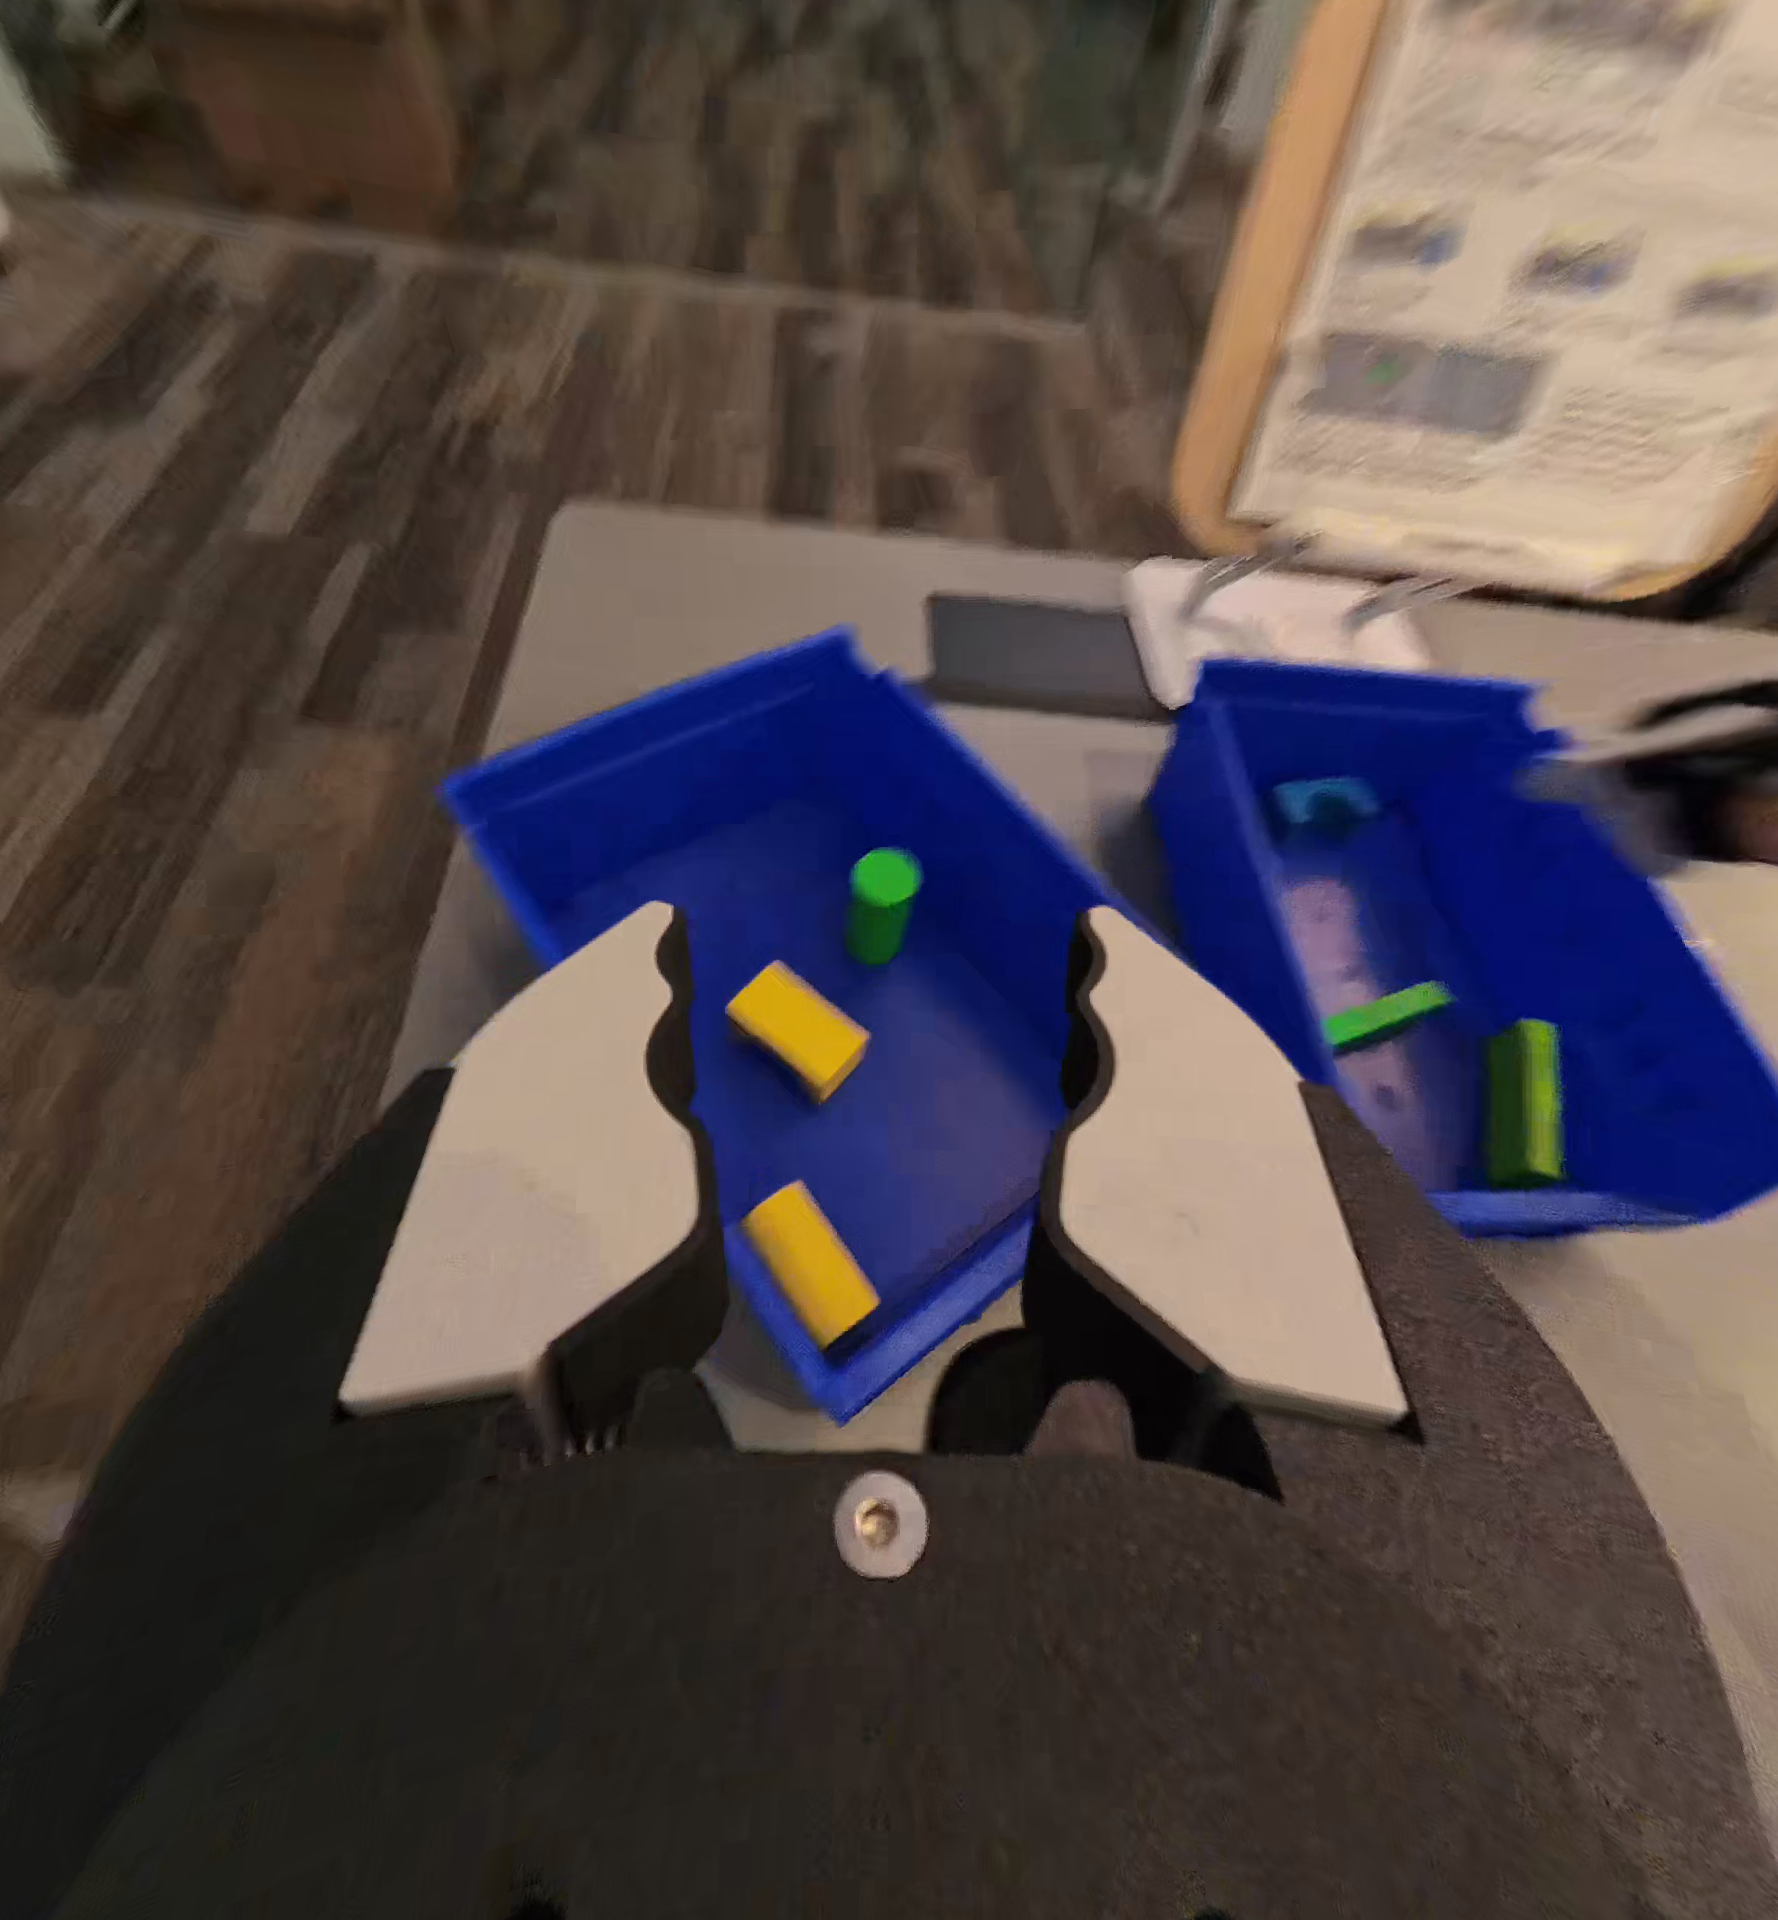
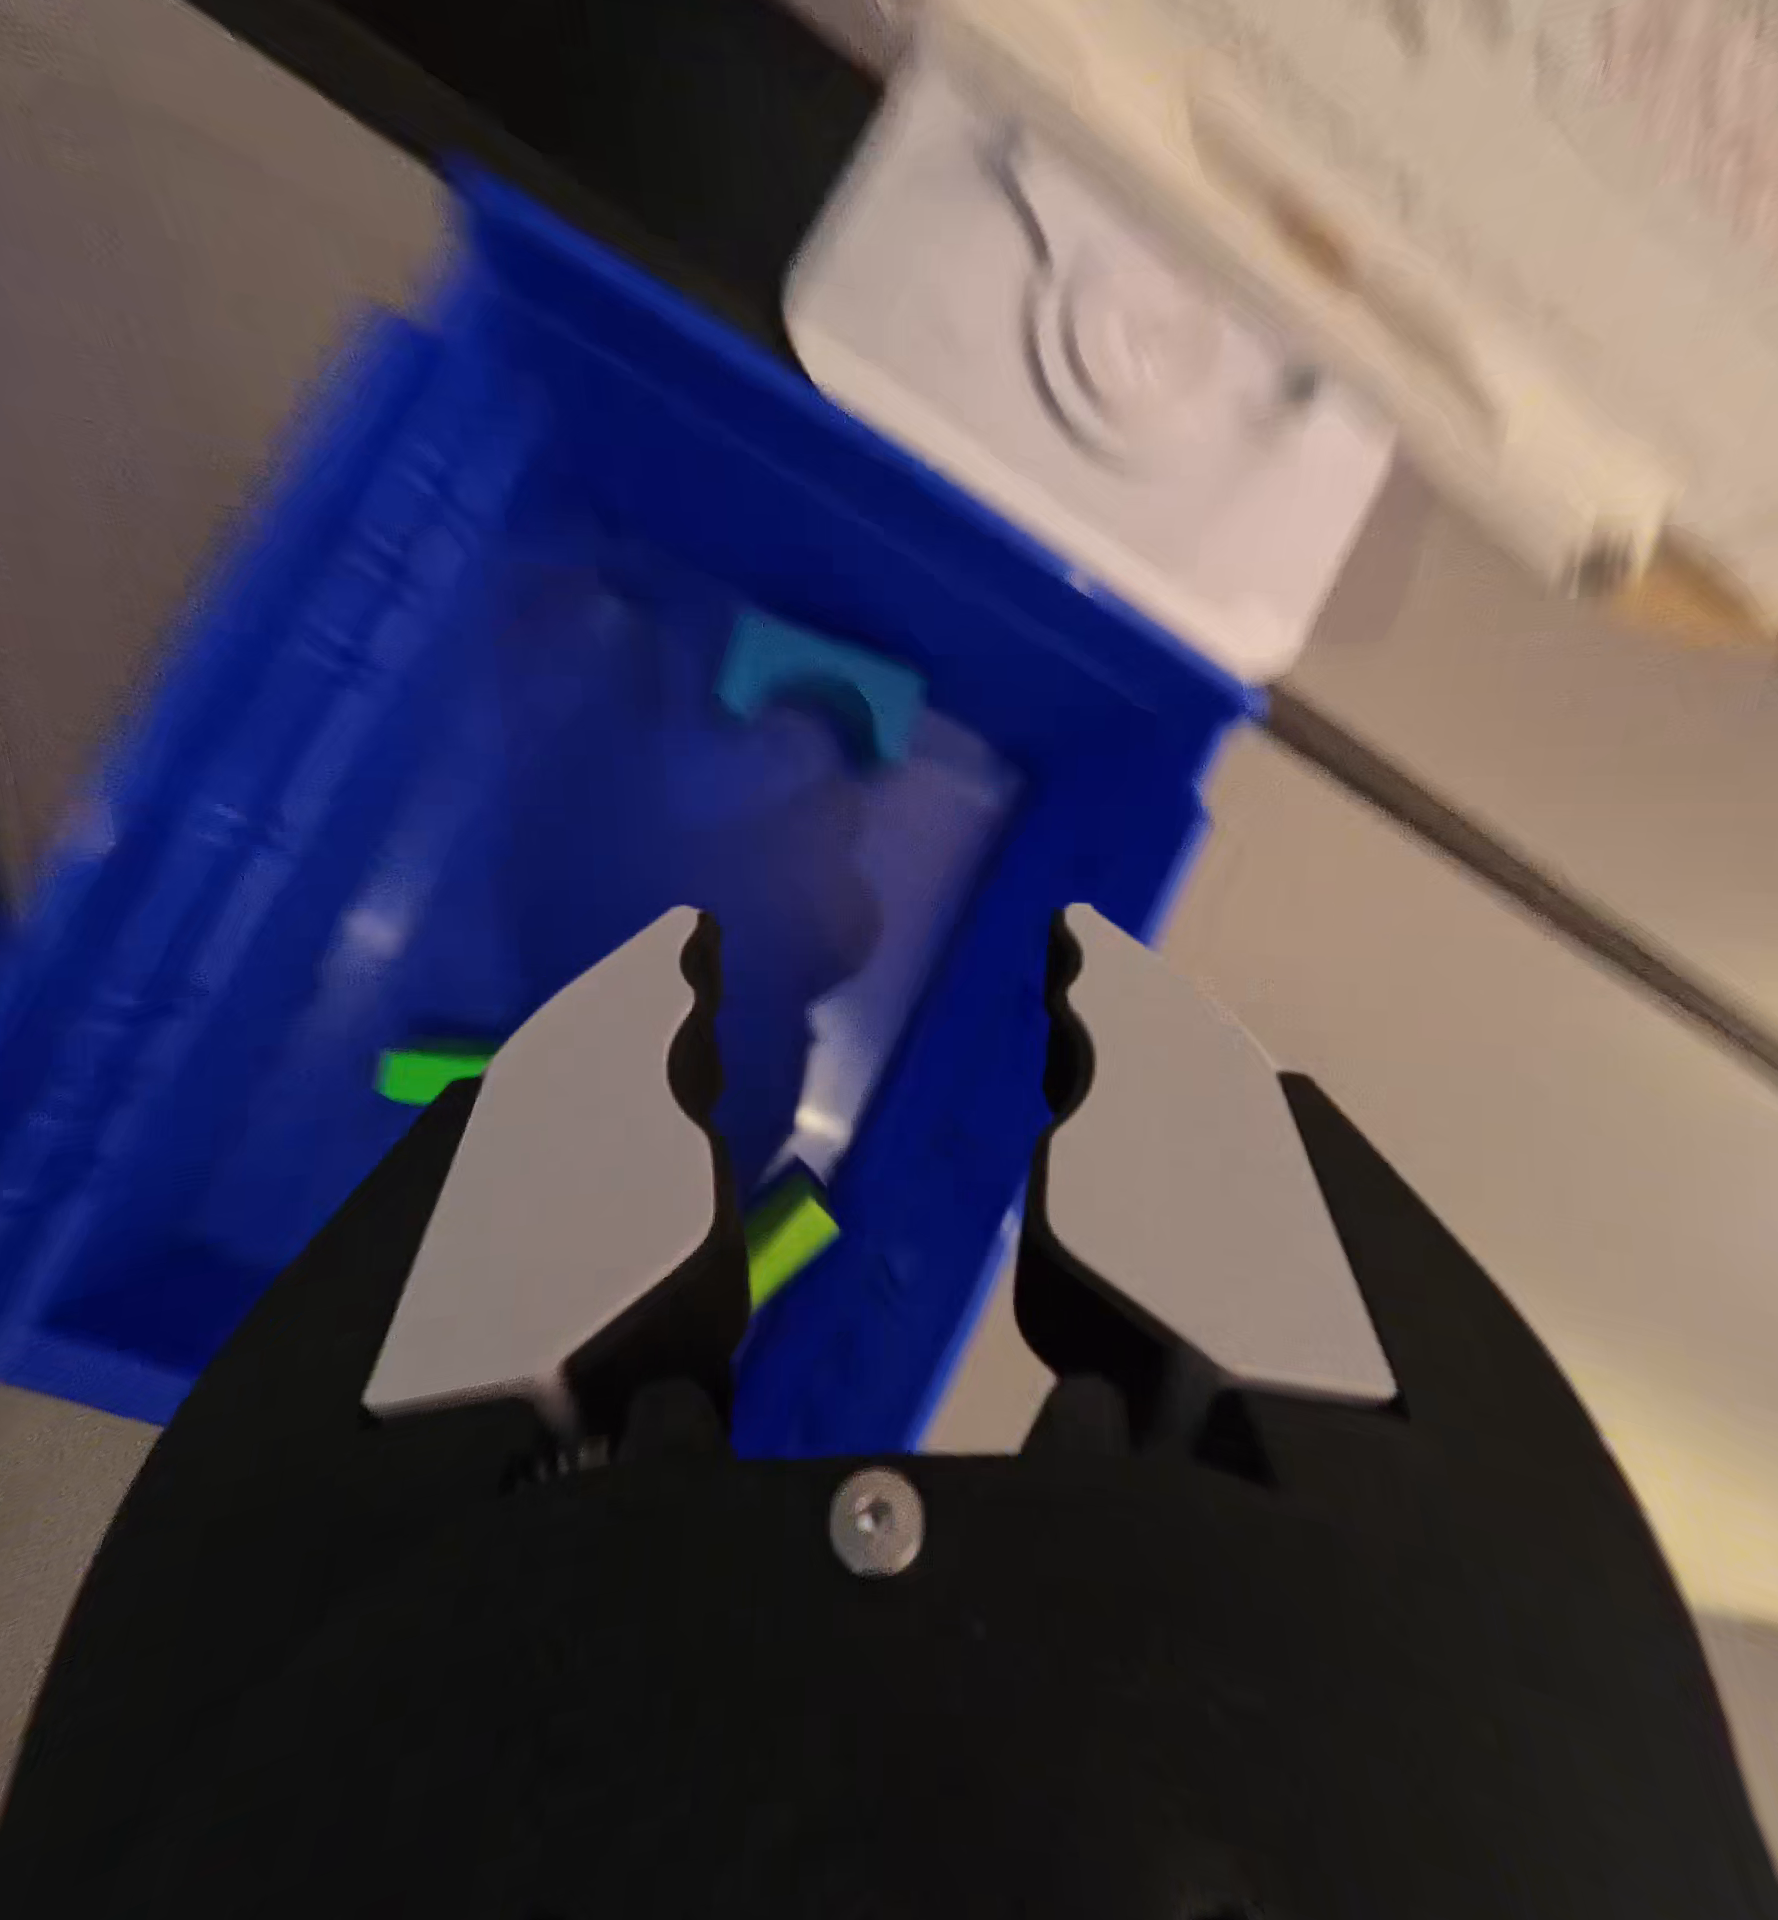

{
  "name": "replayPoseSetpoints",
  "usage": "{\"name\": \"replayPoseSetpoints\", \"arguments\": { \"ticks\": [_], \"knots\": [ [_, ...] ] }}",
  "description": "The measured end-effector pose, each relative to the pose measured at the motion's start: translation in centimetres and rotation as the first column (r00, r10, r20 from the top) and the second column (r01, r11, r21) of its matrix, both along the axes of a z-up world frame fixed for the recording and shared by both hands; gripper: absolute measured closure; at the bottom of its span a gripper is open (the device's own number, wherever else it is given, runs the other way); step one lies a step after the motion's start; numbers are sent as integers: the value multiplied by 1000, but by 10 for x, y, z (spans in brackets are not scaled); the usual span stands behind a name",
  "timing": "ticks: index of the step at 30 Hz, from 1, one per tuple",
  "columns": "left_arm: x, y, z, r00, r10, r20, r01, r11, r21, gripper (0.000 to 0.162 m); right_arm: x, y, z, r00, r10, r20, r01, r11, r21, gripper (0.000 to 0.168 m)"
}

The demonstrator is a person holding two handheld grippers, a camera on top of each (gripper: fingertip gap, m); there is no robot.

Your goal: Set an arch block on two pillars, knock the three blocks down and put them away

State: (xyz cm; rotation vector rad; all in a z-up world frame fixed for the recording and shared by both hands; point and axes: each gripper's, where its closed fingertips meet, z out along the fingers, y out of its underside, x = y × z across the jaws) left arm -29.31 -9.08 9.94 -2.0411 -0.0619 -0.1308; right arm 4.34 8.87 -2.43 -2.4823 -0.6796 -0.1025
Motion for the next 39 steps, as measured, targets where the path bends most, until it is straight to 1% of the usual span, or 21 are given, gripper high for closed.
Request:
{"name": "replayPoseSetpoints", "arguments": {
  "ticks": [2, 4, 5, 6, 7, 8, 9, 11, 13, 14, 15, 16, 17, 18, 19, 22, 24, 28, 33, 35, 39],
  "knots": [
    [-24, 9, -30, 997, 74, 20, -71, 989, -127, 92, 43, -15, -38, 997, -73, 9, 73, 989, -128, 106],
    [-41, 25, -63, 993, 95, 70, -76, 969, -236, 92, 78, -31, -72, 988, -100, 113, 125, 963, -238, 103],
    [-48, 30, -85, 989, 102, 104, -64, 947, -314, 91, 83, -37, -85, 990, -86, 112, 115, 951, -286, 95],
    [-53, 33, -108, 985, 109, 133, -48, 918, -394, 89, 78, -44, -96, 997, -67, 46, 79, 935, -345, 102],
    [-57, 35, -130, 981, 116, 154, -32, 886, -463, 84, 70, -50, -103, 997, -58, -44, 35, 914, -405, 121],
    [-61, 33, -149, 979, 122, 163, -18, 849, -528, 83, 63, -53, -105, 990, -67, -122, 6, 896, -444, 145],
    [-65, 31, -163, 978, 132, 160, -18, 820, -572, 83, 65, -51, -105, 985, -88, -150, 10, 890, -457, 151],
    [-69, 33, -179, 978, 137, 157, -14, 794, -608, 91, 74, -44, -105, 984, -97, -151, 20, 895, -446, 158],
    [-63, 35, -194, 979, 113, 169, 25, 758, -652, 96, 84, -39, -105, 984, -84, -155, 8, 900, -437, 160],
    [-60, 34, -202, 983, 89, 158, 44, 727, -685, 101, 89, -37, -105, 981, -92, -172, 7, 898, -441, 160],
    [-55, 32, -208, 987, 62, 147, 63, 696, -715, 110, 95, -35, -105, 978, -101, -185, 9, 898, -440, 161],
    [-51, 31, -213, 990, 37, 138, 78, 671, -738, 119, 103, -32, -105, 976, -106, -190, 13, 900, -435, 161],
    [-55, 31, -217, 996, 29, 89, 49, 650, -759, 123, 112, -31, -105, 975, -110, -192, 16, 901, -434, 161],
    [-59, 32, -219, 999, 32, 45, 14, 636, -772, 131, 122, -30, -105, 974, -109, -196, 13, 899, -438, 161],
    [-58, 34, -219, 998, 33, 45, 14, 636, -771, 133, 132, -30, -105, 973, -115, -201, 15, 897, -442, 162],
    [-54, 41, -219, 999, -8, 38, 34, 643, -765, 134, 174, -31, -106, 974, -145, -174, 53, 892, -449, 161],
    [-50, 50, -219, 999, -40, 32, 50, 652, -757, 137, 204, -32, -106, 964, -182, -193, 76, 887, -456, 161],
    [-34, 65, -219, 986, -168, -9, 106, 661, -743, 140, 276, -36, -107, 948, -260, -181, 154, 877, -455, 161],
    [-12, 82, -219, 948, -313, -65, 170, 666, -726, 147, 362, -47, -108, 921, -349, -170, 239, 855, -460, 161],
    [-9, 88, -219, 943, -319, -97, 153, 672, -724, 150, 392, -54, -108, 906, -389, -164, 275, 838, -472, 161],
    [-9, 90, -219, 948, -295, -120, 113, 667, -737, 148, 442, -68, -109, 880, -456, -136, 343, 806, -483, 161]
  ]
}}
